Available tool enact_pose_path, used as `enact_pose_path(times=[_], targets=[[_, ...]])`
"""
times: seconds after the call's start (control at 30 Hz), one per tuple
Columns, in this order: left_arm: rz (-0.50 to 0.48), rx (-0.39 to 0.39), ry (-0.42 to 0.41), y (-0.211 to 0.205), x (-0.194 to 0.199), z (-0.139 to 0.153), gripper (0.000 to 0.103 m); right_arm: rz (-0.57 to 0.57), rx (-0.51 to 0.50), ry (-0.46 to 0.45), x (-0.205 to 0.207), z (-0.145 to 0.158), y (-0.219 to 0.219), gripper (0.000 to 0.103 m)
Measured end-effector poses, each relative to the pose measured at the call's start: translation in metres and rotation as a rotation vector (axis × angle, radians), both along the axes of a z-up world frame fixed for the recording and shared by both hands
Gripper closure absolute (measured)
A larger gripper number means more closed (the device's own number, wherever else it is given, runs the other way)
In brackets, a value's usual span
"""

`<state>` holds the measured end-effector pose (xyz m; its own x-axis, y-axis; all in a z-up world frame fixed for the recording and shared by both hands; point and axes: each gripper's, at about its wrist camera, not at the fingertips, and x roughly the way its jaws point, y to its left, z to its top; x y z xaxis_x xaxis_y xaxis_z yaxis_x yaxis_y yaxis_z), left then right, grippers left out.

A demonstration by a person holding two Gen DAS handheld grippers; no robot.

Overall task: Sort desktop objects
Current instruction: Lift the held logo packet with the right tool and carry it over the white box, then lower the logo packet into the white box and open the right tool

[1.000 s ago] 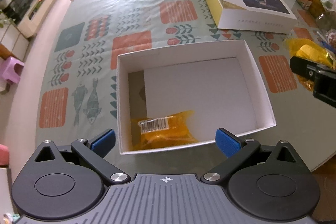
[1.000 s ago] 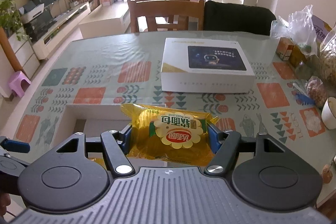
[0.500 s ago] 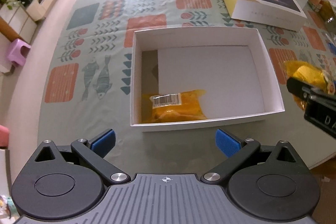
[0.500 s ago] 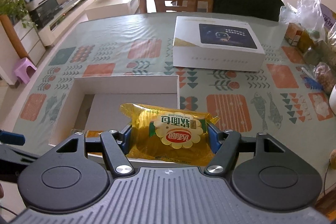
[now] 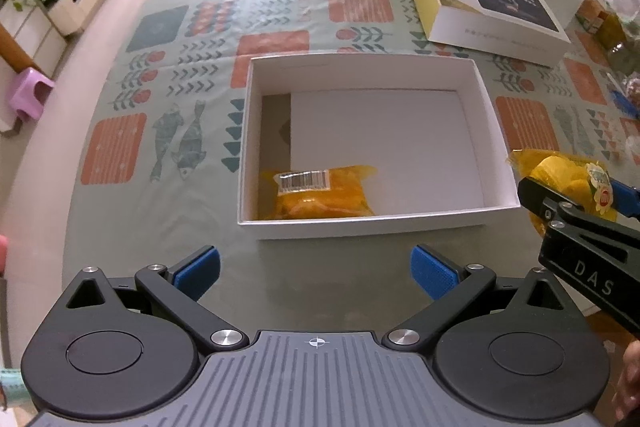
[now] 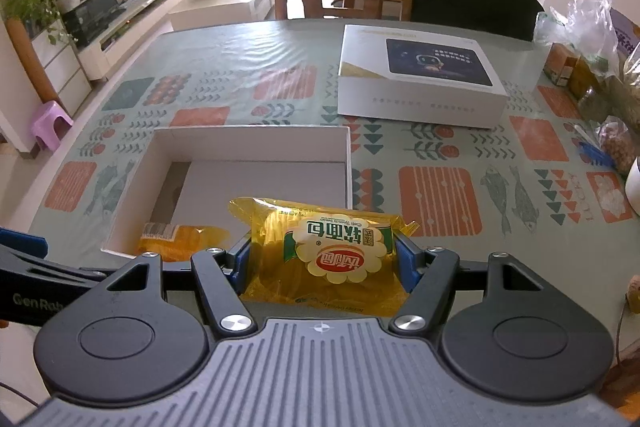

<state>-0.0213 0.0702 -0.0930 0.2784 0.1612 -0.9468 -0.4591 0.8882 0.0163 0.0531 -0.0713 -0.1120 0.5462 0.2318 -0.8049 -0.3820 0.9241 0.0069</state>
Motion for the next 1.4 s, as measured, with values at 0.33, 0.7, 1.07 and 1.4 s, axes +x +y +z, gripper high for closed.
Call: enact_pose_path(times=[0.33, 0.7, 1.07, 1.4], targets=[[0.003, -0.026, 0.014, 0.015, 0.009, -0.008, 0.000, -0.031, -0.007, 0.035, 0.008, -0.011, 0.002, 0.019], [0.025, -0.044, 0.034, 0.053, 0.030, -0.017, 0.000, 0.005, 0.014, 0.108, 0.046, -0.035, 0.041, 0.019], [0.048, -0.055, 0.076, 0.099, 0.051, -0.035, 0.000, 0.034, -0.068, 0.183, 0.083, -0.088, 0.077, 0.019], [0.011, -0.082, 0.104, 0.116, 0.071, -0.050, 0.000, 0.016, -0.155, 0.246, 0.089, -0.123, 0.081, 0.018]])
